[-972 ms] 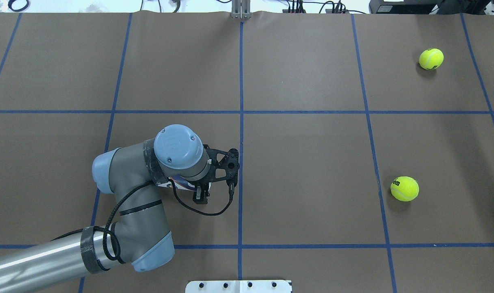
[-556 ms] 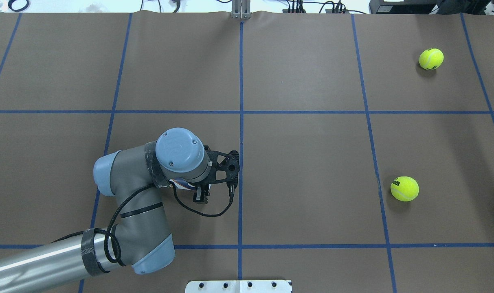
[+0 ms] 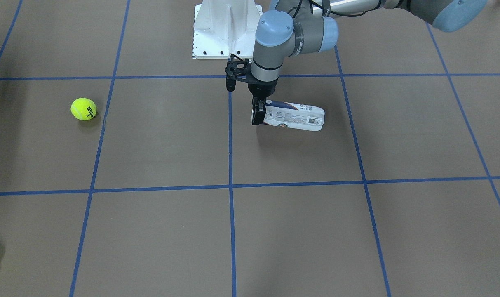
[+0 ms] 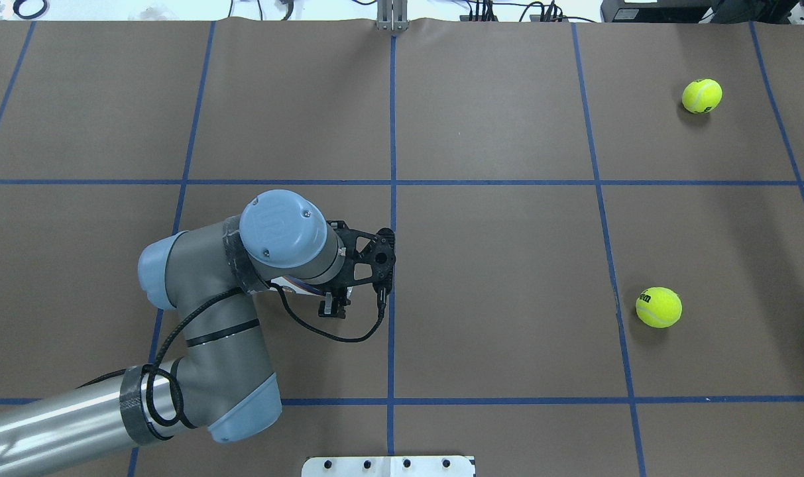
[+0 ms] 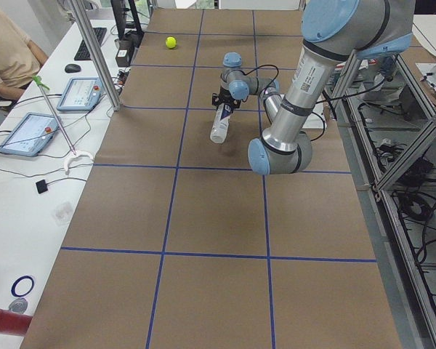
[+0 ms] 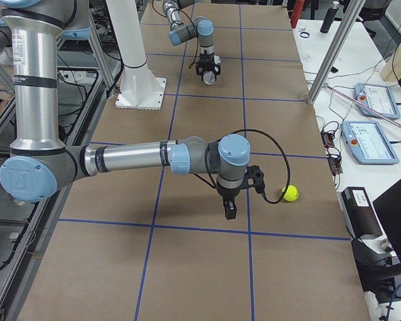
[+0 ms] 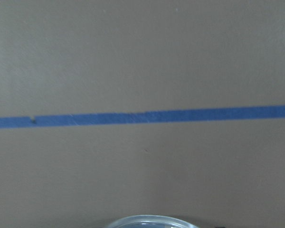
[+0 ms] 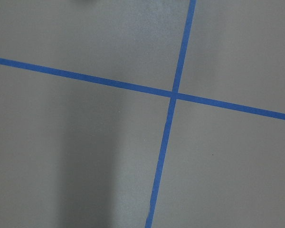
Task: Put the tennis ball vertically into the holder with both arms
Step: 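Close the left gripper around the tube's open end, then lift the tube with the left gripper and turn it upright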
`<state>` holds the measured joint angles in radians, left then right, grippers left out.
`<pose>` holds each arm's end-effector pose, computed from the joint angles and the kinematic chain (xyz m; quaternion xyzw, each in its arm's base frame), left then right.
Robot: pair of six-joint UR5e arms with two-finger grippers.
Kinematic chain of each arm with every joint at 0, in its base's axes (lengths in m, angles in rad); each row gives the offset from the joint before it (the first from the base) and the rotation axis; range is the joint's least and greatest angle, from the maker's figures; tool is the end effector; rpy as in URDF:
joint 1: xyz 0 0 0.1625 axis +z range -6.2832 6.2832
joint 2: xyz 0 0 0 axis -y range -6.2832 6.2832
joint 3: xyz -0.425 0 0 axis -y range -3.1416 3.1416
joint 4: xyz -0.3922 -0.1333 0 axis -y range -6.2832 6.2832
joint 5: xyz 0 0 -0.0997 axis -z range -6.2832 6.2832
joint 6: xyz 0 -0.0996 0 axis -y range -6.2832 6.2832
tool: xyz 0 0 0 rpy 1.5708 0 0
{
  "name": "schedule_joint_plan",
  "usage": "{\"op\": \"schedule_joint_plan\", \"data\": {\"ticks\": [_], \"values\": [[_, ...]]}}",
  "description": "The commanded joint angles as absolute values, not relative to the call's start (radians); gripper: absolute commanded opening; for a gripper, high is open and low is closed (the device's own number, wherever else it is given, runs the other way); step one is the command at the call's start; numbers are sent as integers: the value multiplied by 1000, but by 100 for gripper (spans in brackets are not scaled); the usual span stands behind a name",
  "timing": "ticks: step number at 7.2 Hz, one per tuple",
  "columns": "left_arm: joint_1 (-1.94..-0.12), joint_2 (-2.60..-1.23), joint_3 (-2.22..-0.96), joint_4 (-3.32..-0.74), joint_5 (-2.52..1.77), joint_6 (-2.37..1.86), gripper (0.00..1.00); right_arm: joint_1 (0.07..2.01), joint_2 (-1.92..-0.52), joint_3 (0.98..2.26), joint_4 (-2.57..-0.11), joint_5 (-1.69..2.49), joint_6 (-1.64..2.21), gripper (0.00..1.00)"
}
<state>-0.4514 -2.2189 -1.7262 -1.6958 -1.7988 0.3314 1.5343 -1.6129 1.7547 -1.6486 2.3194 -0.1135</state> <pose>0.5512 -0.3903 0.1973 0.3717 0.2647 0.6275 0.6309 0.0482 -0.4766 0.5981 0.0438 -0.3640 -0.0814 0.9268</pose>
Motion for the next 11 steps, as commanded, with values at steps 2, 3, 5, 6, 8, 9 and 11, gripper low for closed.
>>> {"op": "schedule_joint_plan", "data": {"ticks": [2, 3, 5, 6, 8, 9, 11], "values": [[-520, -2233, -1847, -1853, -1824, 179, 70, 1534, -1612, 1753, -1649, 2319, -114, 100], [-522, -2232, -1838, -2008, -1824, 76, 70, 1534, -1612, 1753, -1649, 2318, -114, 100], [-523, -2230, -1823, -2279, -1819, -103, 70, 1536, -1612, 1753, -1647, 2318, -114, 100], [-528, -2232, -1786, -2421, -1809, -180, 70, 1536, -1612, 1752, -1647, 2318, -114, 100], [-523, -2233, -1647, -2781, -1691, -305, 70, 1536, -1611, 1759, -1647, 2318, -104, 100], [-523, -2237, -1575, -2921, -1636, -313, 70, 1534, -1599, 1759, -1649, 2319, -98, 100], [-523, -2273, -1504, -3118, -1473, -403, 70, 1534, -1589, 1759, -1649, 2319, -89, 100]]}}
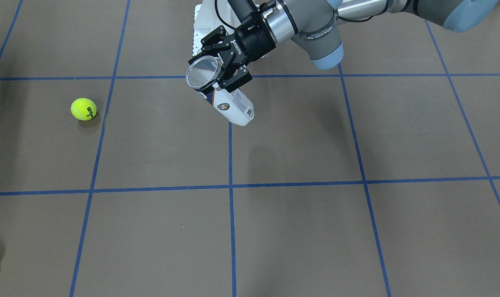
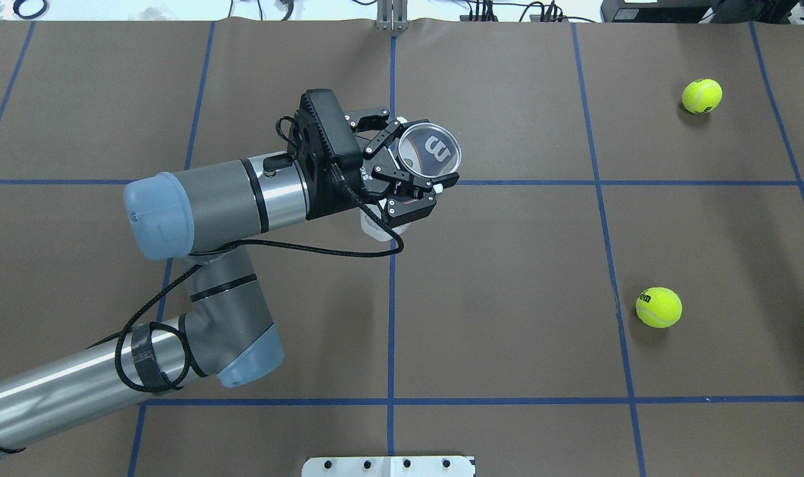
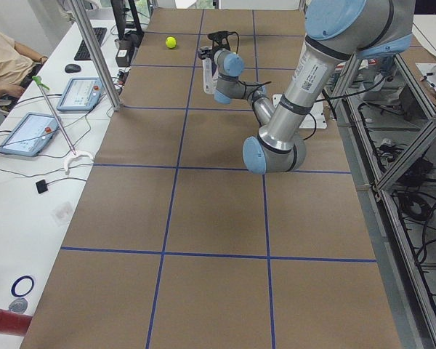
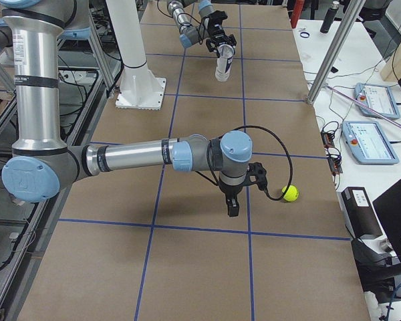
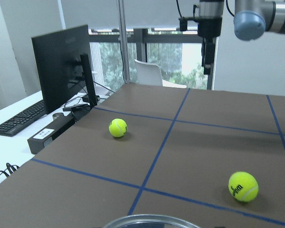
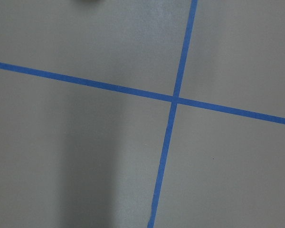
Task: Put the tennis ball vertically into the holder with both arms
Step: 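Lift the tube with the left gripper and turn it upright, then hold the upright tube with the left gripper while the right gripper grasps the nearer ball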
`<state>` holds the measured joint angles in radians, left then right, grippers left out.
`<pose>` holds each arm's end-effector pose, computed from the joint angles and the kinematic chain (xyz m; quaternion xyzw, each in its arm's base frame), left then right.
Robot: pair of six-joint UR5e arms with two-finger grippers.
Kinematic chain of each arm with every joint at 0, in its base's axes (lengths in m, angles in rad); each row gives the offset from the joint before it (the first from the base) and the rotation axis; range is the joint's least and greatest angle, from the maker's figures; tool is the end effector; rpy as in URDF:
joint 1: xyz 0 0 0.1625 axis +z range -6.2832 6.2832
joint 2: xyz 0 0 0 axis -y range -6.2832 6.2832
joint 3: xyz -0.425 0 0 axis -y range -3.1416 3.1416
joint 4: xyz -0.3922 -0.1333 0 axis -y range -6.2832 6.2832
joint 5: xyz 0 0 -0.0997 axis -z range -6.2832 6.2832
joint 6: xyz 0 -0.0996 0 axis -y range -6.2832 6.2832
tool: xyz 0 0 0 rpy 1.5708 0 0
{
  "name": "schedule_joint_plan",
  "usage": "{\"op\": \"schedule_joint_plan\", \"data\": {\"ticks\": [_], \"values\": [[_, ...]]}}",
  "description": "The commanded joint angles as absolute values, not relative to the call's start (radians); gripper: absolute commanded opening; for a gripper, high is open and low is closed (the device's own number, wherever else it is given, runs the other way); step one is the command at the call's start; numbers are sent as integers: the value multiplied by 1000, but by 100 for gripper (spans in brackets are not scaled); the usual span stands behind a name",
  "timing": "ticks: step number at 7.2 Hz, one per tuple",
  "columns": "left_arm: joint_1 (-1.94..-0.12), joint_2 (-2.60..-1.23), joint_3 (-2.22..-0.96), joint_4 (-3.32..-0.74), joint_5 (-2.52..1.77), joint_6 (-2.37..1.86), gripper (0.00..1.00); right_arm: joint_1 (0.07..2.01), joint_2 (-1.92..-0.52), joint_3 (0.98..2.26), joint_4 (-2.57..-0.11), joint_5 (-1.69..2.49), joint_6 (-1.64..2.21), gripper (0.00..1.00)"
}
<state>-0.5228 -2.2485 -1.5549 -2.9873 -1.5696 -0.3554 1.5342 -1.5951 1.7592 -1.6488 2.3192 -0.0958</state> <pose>0.4658 -0.4224 0.1170 0.6585 0.5562 0.1716 0.4770 0.0478 -0.4843 0.5874 0.0508 -0.3638 -0.0772 0.9269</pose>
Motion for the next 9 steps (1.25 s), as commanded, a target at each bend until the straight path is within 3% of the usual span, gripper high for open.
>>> {"op": "schedule_joint_plan", "data": {"ticks": [1, 3, 4, 7, 9], "values": [[-523, -2292, -1452, -3157, -1404, -405, 70, 1529, -1574, 1758, -1651, 2321, -86, 100], [-522, -2344, -1175, -3413, -1339, -405, 70, 1478, -1545, 1772, -1646, 2362, 42, 100], [-523, -2347, -1095, -3497, -1339, -405, 70, 1426, -1543, 1816, -1646, 2361, 152, 100], [-511, -2345, -1074, -3505, -1341, -403, 70, 1254, -1543, 1931, -1629, 2320, 496, 100], [-506, -2345, -1066, -3504, -1341, -403, 70, 1108, -1577, 1971, -1461, 2250, 799, 100]]}}
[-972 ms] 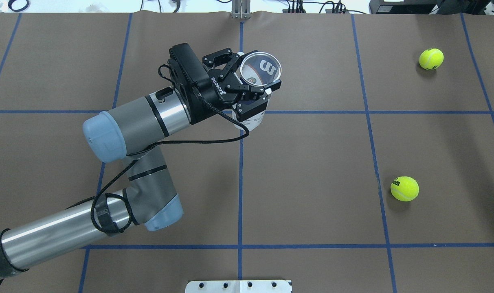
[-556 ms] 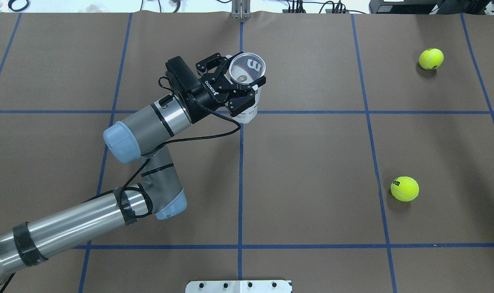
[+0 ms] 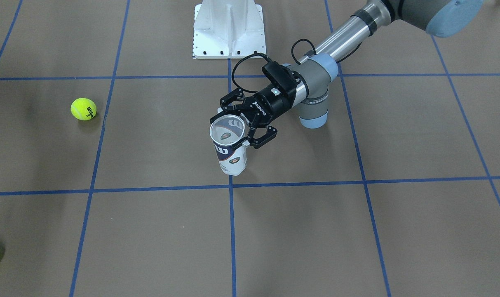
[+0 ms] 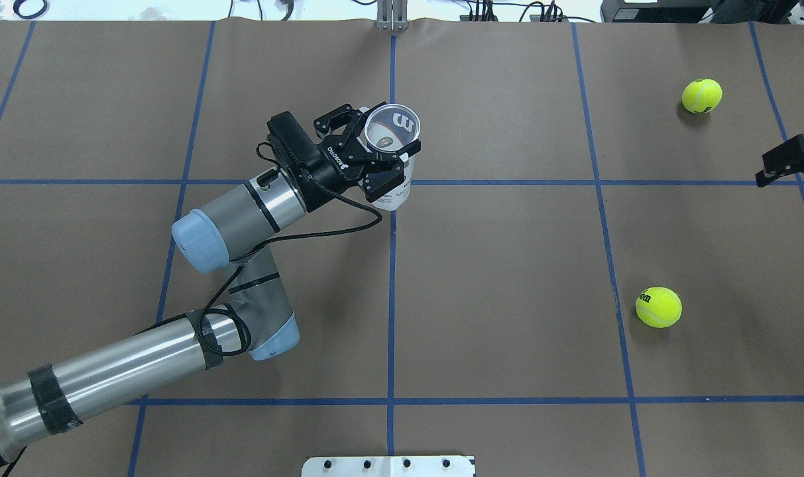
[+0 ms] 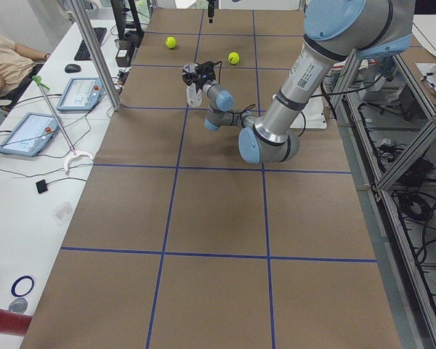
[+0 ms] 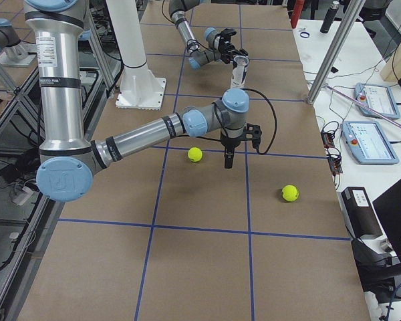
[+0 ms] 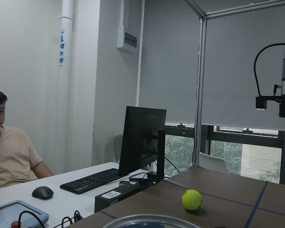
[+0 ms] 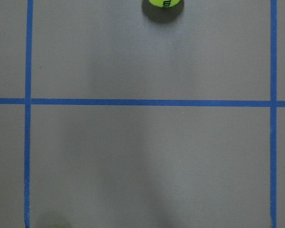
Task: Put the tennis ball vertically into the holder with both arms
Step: 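Hold the upright tube with the left gripper while the right gripper grasps the nearer ball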
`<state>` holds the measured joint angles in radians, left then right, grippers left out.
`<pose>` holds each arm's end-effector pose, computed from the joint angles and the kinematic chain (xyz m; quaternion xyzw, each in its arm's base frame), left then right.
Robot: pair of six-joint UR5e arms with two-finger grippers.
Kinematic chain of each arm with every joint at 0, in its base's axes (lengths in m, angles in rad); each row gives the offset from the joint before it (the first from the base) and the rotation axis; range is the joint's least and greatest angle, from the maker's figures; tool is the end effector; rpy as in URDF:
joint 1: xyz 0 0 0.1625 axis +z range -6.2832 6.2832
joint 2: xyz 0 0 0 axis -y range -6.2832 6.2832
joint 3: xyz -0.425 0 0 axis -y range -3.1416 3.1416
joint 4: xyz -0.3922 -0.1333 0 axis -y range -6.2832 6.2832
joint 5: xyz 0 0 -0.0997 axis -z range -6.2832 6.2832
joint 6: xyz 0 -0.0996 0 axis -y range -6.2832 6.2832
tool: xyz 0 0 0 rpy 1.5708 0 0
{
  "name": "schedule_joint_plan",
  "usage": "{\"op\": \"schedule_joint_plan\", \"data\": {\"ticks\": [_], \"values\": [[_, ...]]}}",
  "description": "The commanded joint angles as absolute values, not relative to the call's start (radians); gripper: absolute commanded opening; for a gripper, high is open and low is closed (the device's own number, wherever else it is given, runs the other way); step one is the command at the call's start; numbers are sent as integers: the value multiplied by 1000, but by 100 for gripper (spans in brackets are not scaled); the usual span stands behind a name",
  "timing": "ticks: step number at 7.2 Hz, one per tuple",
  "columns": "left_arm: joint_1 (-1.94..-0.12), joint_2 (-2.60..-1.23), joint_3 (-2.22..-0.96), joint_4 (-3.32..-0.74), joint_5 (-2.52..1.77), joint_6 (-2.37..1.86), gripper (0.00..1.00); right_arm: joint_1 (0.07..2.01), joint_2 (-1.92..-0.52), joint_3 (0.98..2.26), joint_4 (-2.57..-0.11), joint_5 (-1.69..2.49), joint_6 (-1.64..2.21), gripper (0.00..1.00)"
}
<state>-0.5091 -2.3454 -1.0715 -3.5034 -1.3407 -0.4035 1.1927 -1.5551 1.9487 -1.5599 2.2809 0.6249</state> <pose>0.5294 -0.4742 0.2218 0.6941 0.5549 0.0475 0.4562 -0.1174 -0.4809 0.4672 0.0014 -0.3892 0.0438 0.9201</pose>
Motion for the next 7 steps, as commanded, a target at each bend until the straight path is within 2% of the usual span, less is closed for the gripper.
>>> {"op": "schedule_joint_plan", "data": {"ticks": [1, 3, 4, 6, 7], "values": [[-506, -2345, -1065, -3504, -1341, -403, 70, 1033, -1610, 2014, -1416, 2190, 912, 100], [-506, -2345, -1065, -3504, -1341, -403, 70, 845, -1646, 2103, -1411, 2029, 1096, 100], [-506, -2345, -1065, -3504, -1341, -403, 70, 747, -1661, 2106, -1360, 1944, 1180, 100], [-506, -2345, -1065, -3504, -1341, -403, 70, 651, -1779, 2103, -1159, 1861, 1201, 100], [-506, -2345, -1066, -3505, -1341, -403, 70, 578, -1779, 2097, -1151, 1798, 1250, 100]]}}
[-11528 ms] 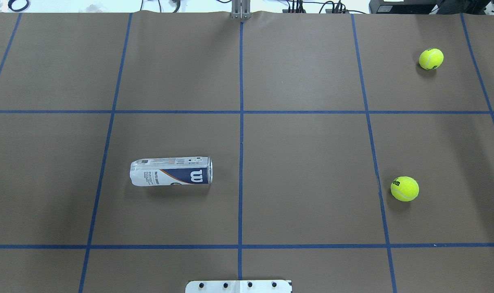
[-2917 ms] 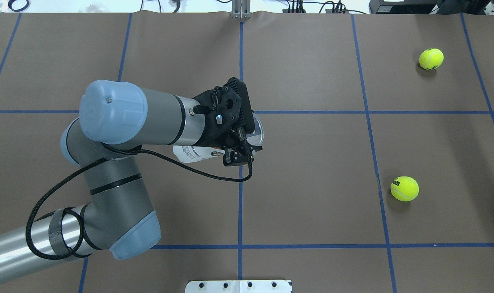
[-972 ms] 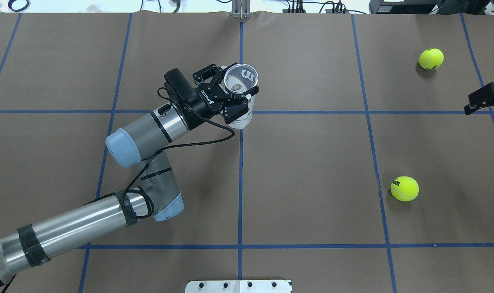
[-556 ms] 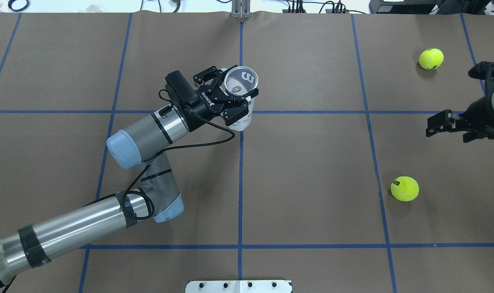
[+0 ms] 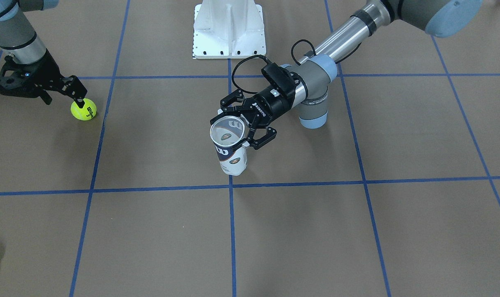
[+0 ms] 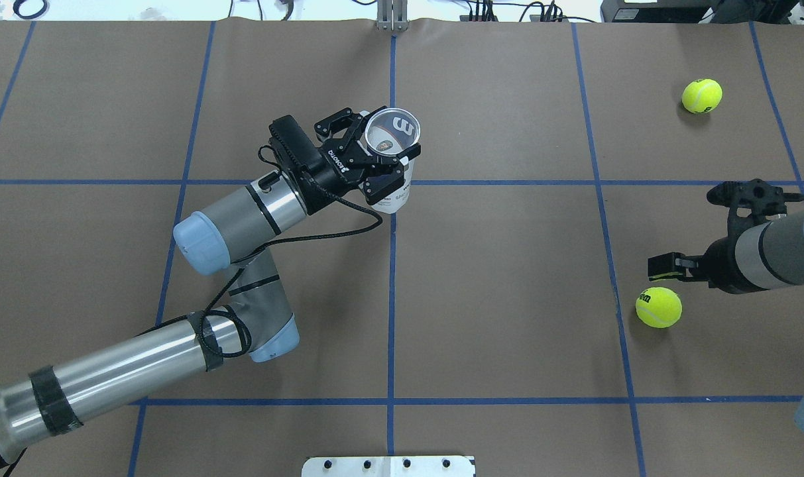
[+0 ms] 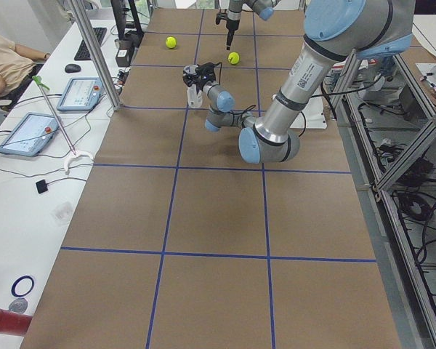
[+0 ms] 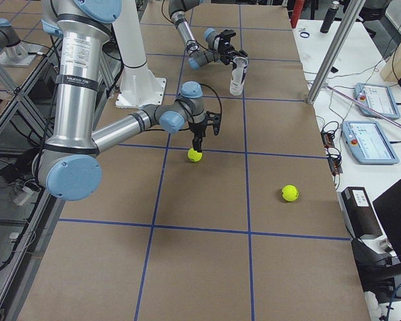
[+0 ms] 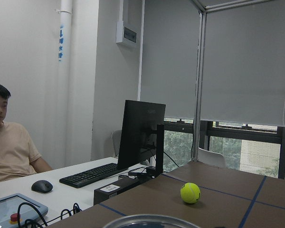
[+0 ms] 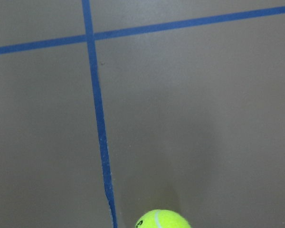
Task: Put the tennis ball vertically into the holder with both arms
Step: 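Hold the upright tube with the left gripper while the right gripper grasps the nearer ball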
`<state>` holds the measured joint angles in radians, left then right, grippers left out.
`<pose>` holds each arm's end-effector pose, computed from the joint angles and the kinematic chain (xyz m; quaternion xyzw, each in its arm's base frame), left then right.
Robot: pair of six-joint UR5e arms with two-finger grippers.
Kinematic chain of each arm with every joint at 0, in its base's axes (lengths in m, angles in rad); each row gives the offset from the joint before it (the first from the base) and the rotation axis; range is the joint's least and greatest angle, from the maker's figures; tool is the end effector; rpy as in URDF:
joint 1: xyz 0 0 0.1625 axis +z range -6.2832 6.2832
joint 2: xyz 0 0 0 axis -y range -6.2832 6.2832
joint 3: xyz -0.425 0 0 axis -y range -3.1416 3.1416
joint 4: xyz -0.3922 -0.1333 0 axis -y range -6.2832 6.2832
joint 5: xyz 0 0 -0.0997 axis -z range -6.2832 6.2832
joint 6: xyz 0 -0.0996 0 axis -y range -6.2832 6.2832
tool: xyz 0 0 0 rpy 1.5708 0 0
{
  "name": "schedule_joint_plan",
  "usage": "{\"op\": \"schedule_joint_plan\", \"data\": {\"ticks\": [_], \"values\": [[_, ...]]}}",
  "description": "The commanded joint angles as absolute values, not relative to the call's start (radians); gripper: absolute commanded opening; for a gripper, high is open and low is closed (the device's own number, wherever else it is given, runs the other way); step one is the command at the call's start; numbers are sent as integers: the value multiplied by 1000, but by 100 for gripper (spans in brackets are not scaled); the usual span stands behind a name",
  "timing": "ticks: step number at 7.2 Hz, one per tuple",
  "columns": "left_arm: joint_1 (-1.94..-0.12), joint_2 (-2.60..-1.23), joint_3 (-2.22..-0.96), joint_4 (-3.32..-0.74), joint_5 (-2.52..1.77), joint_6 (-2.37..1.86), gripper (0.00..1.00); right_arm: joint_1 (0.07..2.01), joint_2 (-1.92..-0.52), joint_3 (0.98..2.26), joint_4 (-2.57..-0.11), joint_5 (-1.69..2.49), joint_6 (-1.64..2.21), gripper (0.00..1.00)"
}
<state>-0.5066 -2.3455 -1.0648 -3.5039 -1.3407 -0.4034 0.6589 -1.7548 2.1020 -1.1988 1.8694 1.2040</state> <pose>0.5319 -0.4736 0.2244 0.6926 0.5546 0.0491 0.4587 -0.2753 -0.3447 0.4528 0.0494 -0.3715 0.0829 0.9234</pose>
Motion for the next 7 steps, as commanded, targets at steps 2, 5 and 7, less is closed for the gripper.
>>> {"op": "schedule_joint_plan", "data": {"ticks": [2, 5, 7], "values": [[-505, -2345, -1068, -3505, -1341, -403, 70, 513, -1779, 2051, -1102, 1727, 1270, 100], [-502, -2345, -1068, -3505, -1341, -403, 70, 480, -1776, 1997, -1100, 1672, 1253, 98], [-502, -2345, -1068, -3505, -1341, -403, 70, 477, -1770, 1991, -1100, 1674, 1253, 23]]}}
